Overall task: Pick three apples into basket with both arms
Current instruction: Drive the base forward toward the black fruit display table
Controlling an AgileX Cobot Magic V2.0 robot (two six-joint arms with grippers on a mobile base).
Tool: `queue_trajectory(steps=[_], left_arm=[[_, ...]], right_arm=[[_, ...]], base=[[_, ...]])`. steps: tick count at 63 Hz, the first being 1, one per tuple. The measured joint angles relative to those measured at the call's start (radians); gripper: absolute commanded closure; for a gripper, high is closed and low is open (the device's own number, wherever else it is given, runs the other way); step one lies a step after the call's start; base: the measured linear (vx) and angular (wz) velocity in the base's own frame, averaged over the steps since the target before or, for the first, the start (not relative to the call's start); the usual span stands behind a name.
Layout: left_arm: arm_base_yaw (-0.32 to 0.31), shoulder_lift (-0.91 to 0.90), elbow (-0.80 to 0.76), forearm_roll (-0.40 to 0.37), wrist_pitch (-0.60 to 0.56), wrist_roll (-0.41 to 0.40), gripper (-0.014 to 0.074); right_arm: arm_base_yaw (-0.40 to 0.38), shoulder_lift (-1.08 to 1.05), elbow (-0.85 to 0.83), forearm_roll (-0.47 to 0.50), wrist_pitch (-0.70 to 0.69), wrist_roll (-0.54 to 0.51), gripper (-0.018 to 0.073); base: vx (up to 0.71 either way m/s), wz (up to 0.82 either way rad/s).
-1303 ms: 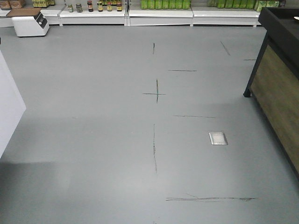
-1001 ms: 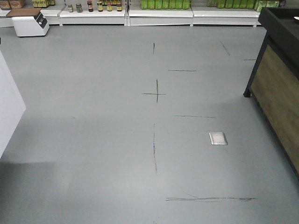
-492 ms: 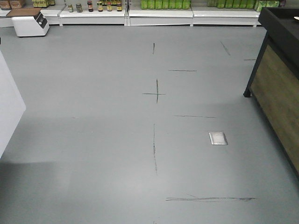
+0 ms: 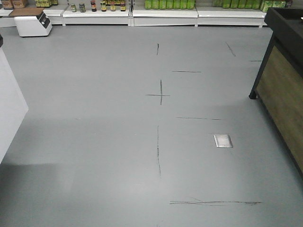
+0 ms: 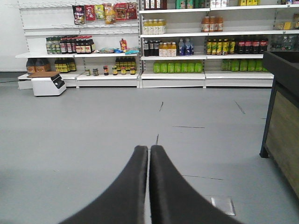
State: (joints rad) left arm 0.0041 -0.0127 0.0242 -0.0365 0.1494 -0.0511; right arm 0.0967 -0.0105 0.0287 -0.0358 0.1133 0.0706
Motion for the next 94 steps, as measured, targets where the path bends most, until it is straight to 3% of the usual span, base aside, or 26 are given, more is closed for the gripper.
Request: queue_trajectory(steps=[94], left_arm=[[0.0, 0.0, 0.0, 0.0, 0.0, 0.0, 0.0603]], right_arm=[[0.0, 0.0, 0.0, 0.0, 0.0, 0.0, 0.0561]], base=[[0.12, 0.02]])
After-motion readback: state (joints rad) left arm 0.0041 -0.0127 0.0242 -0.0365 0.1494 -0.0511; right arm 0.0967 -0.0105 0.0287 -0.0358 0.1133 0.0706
